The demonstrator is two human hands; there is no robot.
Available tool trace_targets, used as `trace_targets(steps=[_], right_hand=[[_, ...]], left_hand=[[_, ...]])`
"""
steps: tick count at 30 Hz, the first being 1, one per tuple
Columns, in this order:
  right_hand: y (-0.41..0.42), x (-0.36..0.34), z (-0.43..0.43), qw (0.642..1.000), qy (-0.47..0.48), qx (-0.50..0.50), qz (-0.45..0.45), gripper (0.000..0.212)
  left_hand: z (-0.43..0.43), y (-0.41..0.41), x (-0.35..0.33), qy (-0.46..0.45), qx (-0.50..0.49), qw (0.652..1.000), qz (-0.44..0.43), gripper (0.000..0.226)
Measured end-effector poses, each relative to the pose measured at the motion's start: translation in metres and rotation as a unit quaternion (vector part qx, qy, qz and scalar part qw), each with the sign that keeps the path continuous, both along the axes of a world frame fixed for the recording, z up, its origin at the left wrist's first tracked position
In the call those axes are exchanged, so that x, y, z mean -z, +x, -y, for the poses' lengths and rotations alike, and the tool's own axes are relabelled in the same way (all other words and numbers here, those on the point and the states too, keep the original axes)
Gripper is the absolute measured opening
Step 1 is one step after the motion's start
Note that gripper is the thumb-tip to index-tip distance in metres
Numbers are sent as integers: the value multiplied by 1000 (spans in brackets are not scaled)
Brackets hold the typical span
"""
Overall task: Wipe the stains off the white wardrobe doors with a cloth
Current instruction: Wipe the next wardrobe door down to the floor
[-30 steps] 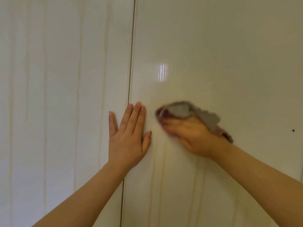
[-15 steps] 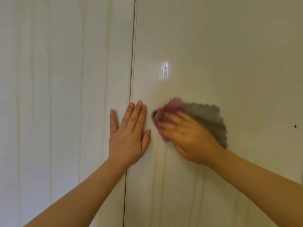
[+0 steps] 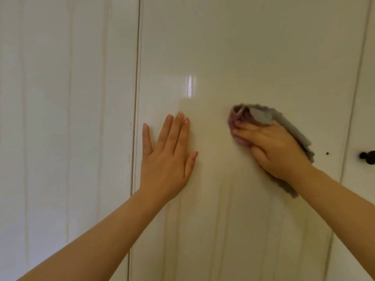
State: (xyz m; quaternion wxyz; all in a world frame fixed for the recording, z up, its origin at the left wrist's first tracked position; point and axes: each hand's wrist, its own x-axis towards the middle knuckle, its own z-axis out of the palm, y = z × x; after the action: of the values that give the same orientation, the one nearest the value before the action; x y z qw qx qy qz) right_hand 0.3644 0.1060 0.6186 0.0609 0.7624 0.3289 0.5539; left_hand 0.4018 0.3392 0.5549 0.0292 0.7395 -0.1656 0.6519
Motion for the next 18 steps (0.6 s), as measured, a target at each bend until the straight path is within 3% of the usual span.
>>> trace_targets(steps=[2,3,6,8,12,13,16,18], right_hand=[[2,5,-2,992,124,0,23,41],[6,21,-7,991,126,7,33,40],[5,70,-4,998,-60,-26,-9,36],[1,60,13,992,-117,-36,-14,37],[4,42,17,994,104,-11,32,39],[6,55,8,993,113,2,47,39],[6,92,4,996,-75,-39,20,33],[2,78,20,994,-100,-41,18,32]], left_hand=[[12,4,1,-8,0,1000,-11,61],[17,6,2,-17,-2,1000,-16,62],[20,9,3,-20,-9,1000,-14,63],[18,9,4,-12,-12,1000,-9,64],[20,6,4,-17,-16,1000,-13,66],[21,6,4,-20,-15,1000,-14,65],[19,6,4,-14,-14,1000,-14,66],[17,6,4,-9,-14,1000,-15,66]])
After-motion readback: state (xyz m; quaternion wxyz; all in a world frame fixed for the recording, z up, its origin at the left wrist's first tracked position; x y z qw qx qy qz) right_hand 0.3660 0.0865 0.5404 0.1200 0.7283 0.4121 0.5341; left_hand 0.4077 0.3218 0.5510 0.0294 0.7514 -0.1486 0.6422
